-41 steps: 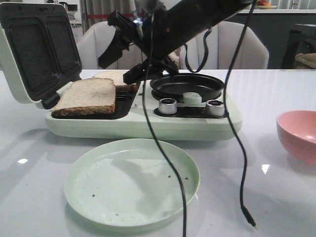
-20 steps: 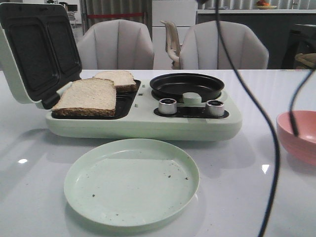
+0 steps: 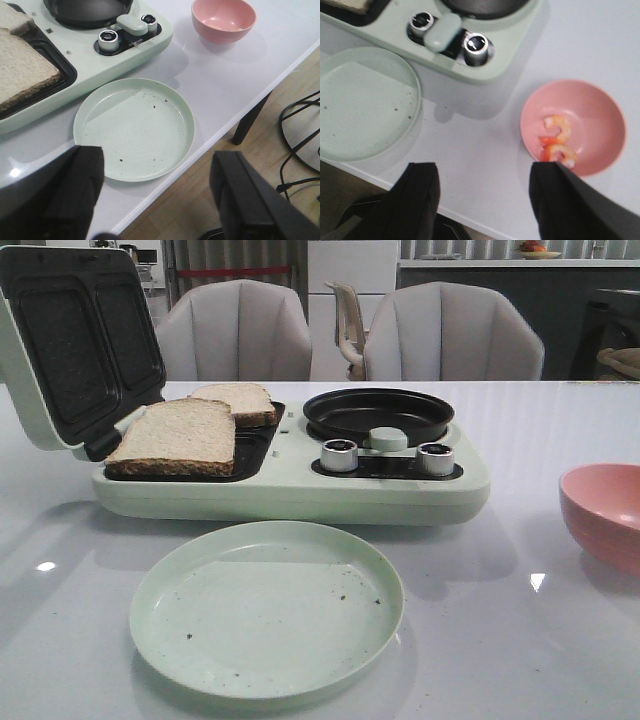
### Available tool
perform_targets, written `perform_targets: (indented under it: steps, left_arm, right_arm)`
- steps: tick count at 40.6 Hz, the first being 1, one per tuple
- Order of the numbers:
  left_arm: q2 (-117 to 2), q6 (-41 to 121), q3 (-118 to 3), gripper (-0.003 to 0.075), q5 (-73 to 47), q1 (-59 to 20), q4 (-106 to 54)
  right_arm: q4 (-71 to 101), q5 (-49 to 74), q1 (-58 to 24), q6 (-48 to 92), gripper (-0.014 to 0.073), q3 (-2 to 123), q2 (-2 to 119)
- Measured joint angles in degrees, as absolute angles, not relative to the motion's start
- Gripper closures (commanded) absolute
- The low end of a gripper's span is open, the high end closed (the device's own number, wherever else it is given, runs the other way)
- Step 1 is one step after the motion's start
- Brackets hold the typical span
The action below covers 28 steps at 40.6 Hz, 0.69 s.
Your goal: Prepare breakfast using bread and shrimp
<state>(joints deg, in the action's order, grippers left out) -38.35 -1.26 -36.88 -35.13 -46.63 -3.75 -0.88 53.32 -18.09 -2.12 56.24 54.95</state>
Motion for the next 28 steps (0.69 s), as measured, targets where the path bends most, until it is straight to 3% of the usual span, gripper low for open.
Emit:
perform_targets:
  steps: [18,28]
  left_arm:
    - [-40.98,-1.26,-39.04,0.0229,-39.12,-46.5,-3.75]
    - [-52.49,-1.76,-50.09,0.0326,-52.13,-46.5,3.21]
  right_arm:
    - [-2.98,50.68,-18.09,-5.26,0.0092,43.41,44.78]
    - [-2.98,50.36,-18.09,-5.35,0.0092,43.28,44.78]
